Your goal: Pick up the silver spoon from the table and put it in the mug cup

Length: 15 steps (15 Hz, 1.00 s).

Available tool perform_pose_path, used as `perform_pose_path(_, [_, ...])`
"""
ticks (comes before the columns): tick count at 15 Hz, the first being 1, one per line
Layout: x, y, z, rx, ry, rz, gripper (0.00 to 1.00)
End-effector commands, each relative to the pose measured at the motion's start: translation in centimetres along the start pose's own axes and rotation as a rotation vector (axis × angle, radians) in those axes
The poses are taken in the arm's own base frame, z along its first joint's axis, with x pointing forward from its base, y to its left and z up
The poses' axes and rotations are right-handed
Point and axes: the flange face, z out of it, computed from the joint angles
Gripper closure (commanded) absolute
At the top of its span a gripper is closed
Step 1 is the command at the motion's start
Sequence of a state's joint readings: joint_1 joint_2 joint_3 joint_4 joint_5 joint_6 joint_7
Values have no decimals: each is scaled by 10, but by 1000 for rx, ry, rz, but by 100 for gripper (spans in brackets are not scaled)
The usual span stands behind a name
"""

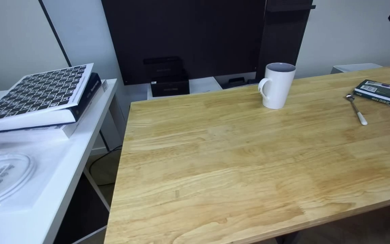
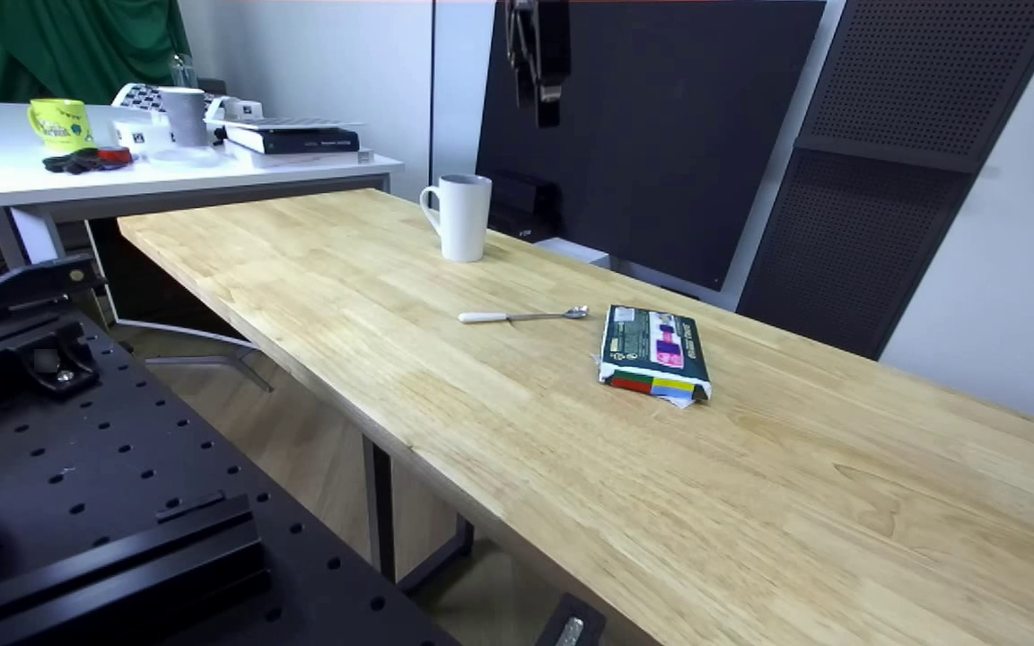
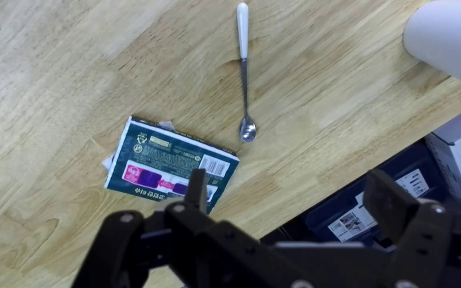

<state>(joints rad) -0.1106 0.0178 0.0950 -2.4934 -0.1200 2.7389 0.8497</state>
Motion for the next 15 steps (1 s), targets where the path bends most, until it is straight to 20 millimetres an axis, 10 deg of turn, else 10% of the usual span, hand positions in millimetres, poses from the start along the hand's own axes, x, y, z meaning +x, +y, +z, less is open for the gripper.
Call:
perform_pose_path(1, [1, -6, 32, -24, -36, 1, 0])
perform_pose_path(6, [-15, -8, 68, -104, -80, -54, 0])
perform_pose_path(15, [-21, -4, 71, -86, -72, -66, 0])
